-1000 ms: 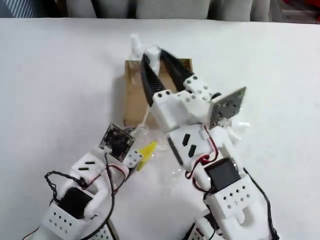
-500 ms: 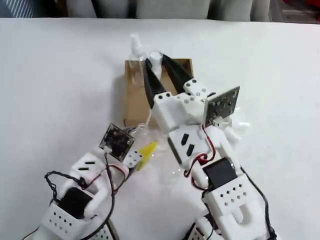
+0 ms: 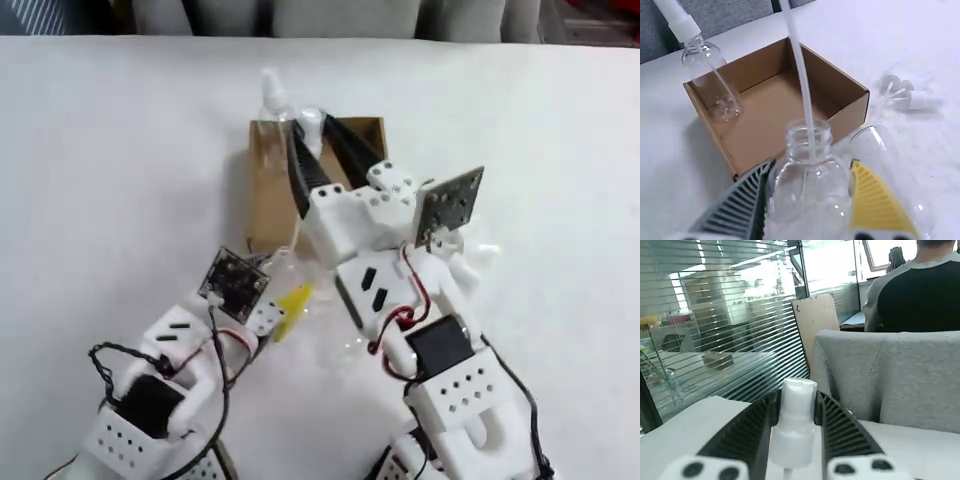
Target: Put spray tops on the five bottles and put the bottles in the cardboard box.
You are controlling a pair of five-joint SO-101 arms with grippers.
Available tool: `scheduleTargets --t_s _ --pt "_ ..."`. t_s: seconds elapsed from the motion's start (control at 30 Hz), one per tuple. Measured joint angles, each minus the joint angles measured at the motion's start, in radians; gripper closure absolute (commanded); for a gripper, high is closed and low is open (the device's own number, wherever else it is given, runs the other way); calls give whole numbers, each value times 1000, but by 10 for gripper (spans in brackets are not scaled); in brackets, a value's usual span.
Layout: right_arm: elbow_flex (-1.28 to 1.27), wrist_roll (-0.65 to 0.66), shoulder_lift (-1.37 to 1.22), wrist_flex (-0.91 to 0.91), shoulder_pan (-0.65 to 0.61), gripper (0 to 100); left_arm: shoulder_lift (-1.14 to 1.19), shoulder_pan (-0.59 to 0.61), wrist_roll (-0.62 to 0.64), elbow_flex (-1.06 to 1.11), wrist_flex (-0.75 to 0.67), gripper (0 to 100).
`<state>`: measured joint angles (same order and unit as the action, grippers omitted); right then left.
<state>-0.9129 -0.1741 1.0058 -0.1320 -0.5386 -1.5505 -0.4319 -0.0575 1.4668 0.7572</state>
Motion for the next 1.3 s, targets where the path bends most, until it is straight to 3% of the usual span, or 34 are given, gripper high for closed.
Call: scheduleTargets --t_s 0.4,0.83,1.3 --pt "-77 -3 0 -94 -37 981 0 -3 2 34 -75 979" --pt "-192 -5 170 -97 -104 981 0 -5 2 34 -75 979" --pt "-193 -2 218 -244 -118 972 0 -5 0 34 -75 979"
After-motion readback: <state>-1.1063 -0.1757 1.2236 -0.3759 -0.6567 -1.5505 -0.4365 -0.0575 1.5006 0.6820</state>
